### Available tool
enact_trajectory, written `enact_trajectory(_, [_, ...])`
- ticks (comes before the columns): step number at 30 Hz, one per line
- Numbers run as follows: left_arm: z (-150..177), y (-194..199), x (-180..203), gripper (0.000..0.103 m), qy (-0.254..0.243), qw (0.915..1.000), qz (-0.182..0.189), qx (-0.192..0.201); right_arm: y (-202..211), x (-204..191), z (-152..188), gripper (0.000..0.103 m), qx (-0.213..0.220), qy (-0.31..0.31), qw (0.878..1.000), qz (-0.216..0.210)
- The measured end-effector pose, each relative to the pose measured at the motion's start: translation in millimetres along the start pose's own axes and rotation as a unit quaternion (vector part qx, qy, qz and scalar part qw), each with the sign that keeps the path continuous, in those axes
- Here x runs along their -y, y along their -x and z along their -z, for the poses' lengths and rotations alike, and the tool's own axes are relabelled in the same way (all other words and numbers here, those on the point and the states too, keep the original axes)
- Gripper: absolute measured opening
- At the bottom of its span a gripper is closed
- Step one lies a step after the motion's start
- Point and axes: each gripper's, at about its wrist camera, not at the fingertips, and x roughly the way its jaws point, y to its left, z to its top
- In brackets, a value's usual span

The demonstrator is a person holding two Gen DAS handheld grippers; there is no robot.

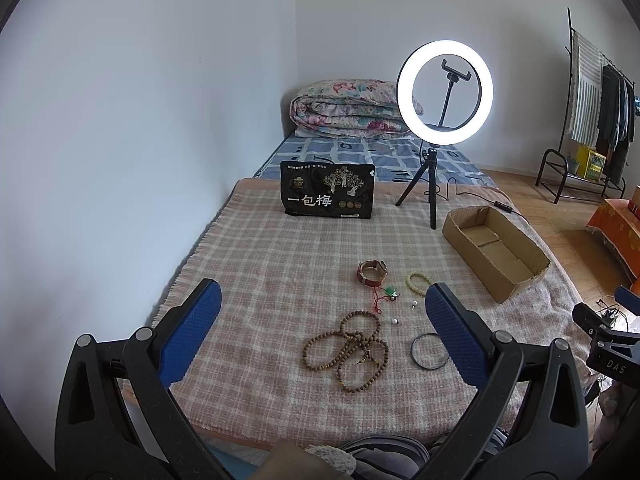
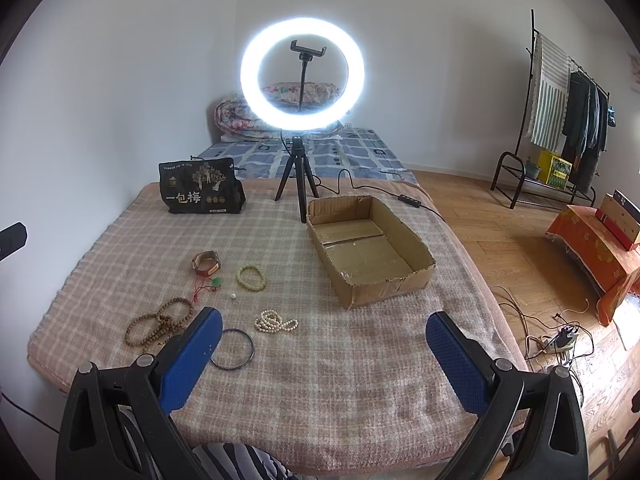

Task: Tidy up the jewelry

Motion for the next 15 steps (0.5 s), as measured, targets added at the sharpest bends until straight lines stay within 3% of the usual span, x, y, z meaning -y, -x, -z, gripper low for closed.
enact_trajectory(15, [4, -16, -17, 0.103, 0.007, 0.9998, -0.014, -0.012, -7, -3, 9, 0.103, -0.009, 0.004, 1.0, 0.0])
